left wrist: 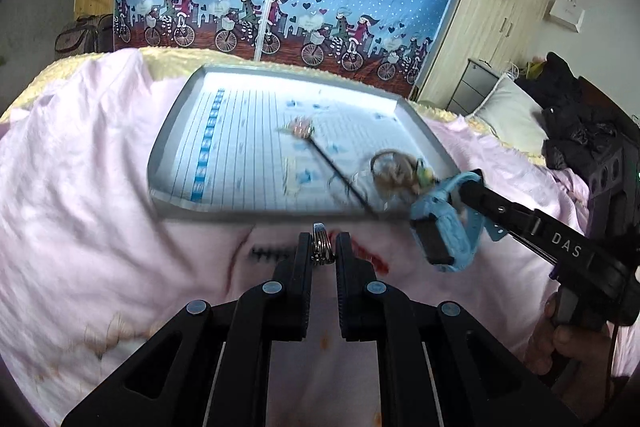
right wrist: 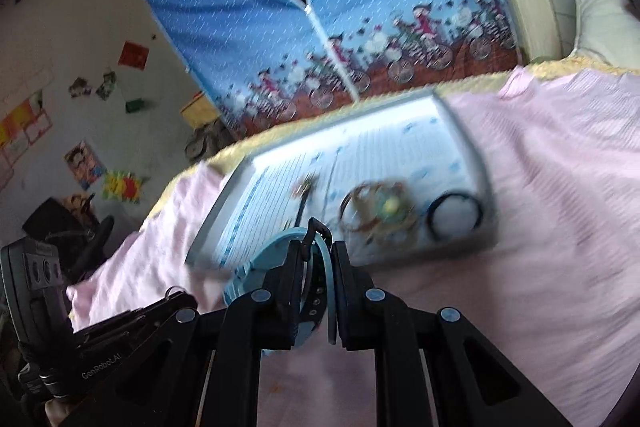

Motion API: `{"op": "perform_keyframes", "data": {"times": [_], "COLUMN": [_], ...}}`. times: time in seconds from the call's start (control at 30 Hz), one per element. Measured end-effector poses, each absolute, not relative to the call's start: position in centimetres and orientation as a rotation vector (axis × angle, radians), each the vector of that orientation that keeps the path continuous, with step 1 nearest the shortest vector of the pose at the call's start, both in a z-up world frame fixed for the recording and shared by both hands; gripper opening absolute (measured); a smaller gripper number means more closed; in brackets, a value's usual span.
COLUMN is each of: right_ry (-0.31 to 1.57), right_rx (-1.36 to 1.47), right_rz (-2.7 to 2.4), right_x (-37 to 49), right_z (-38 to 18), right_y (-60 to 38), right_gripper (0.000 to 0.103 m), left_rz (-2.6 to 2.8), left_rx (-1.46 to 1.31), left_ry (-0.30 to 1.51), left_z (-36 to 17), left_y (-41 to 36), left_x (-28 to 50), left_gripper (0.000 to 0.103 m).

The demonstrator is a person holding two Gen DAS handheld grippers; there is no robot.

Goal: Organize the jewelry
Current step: 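Place the watch in the tray with the right gripper while the left drops the ring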

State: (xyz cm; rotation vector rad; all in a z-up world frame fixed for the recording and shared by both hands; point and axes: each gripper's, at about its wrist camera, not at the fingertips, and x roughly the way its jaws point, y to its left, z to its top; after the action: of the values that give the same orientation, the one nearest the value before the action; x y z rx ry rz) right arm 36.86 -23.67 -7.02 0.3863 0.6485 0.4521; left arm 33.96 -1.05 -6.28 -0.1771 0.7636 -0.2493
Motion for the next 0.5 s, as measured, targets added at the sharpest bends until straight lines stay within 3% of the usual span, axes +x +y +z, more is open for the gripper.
{"op": "perform_keyframes", "data": {"times": [0.5], "right_ry": [0.569], "right_rx": [0.385], "right_rz": [0.223], "right_x": [43.4], "right_z": [-8.3], "right_y": [-28.8], "right_gripper": [0.014], "left_rz": [-0.172], "left_rx": [-0.255], "left_ry": [0.847], "left_z": [-8.7], "left_y": [-2.6], "left_x": [44.0], "left_gripper": [0.008]}}
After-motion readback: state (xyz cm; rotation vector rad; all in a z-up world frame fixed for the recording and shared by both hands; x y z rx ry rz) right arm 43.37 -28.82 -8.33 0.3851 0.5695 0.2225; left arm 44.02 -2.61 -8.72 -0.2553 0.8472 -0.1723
